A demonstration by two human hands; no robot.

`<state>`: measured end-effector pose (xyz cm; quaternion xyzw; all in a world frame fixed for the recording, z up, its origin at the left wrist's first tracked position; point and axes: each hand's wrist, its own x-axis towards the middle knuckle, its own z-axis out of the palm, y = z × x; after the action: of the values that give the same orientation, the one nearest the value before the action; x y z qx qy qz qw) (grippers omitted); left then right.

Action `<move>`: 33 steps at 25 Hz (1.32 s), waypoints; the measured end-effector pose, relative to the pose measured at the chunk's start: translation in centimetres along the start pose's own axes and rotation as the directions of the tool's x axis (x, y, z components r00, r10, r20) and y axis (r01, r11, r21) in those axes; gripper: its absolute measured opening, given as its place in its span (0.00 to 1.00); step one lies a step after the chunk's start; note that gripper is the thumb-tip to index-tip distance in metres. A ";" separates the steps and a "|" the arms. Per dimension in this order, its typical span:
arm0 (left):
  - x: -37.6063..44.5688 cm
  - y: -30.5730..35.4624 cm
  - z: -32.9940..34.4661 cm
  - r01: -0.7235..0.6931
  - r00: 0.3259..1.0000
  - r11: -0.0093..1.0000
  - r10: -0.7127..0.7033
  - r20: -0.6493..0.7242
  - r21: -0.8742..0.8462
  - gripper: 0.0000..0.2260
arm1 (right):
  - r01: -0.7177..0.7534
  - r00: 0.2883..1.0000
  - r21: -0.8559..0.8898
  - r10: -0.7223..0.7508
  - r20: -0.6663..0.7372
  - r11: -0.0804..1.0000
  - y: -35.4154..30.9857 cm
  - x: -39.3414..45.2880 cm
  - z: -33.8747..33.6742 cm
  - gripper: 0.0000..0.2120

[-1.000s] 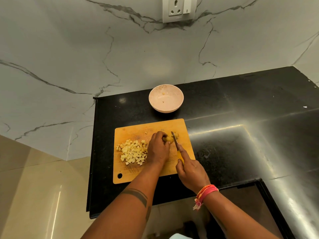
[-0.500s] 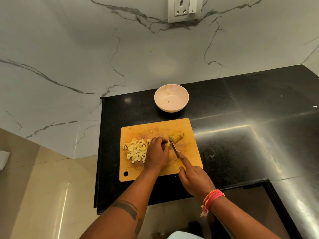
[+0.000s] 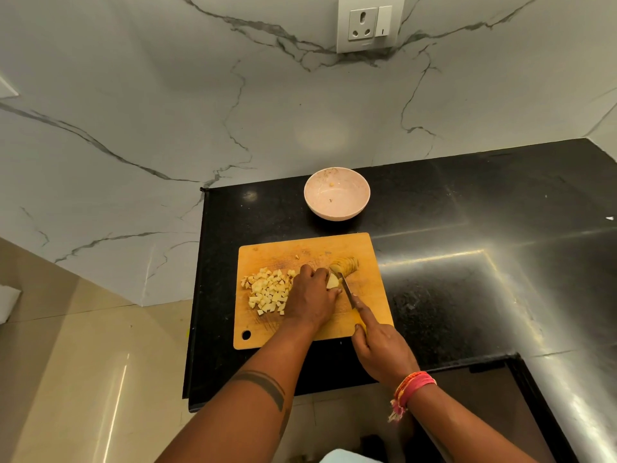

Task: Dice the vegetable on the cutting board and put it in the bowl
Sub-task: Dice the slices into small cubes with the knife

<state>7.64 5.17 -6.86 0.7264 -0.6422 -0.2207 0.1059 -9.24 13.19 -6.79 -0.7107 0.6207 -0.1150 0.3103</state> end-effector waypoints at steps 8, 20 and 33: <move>0.0 -0.8 -0.2 -0.059 0.998 0.995 0.061 -0.017 0.075 0.13 | 0.023 0.999 0.033 -0.024 0.034 0.999 0.9 -0.1 -0.1 0.29; 0.0 0.2 0.0 -0.172 0.985 0.976 0.171 0.017 0.131 0.11 | -0.005 1.000 0.053 0.004 0.022 0.999 0.5 -0.1 -0.3 0.29; -0.6 -0.3 -0.1 -0.112 0.991 0.993 0.115 -0.069 0.040 0.19 | 0.011 1.000 0.052 -0.012 0.020 0.999 -1.1 0.0 0.6 0.31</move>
<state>7.95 5.76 -6.80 0.6979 -0.6821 -0.1768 0.1280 -8.01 13.40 -6.64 -0.7071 0.6104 -0.1255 0.3342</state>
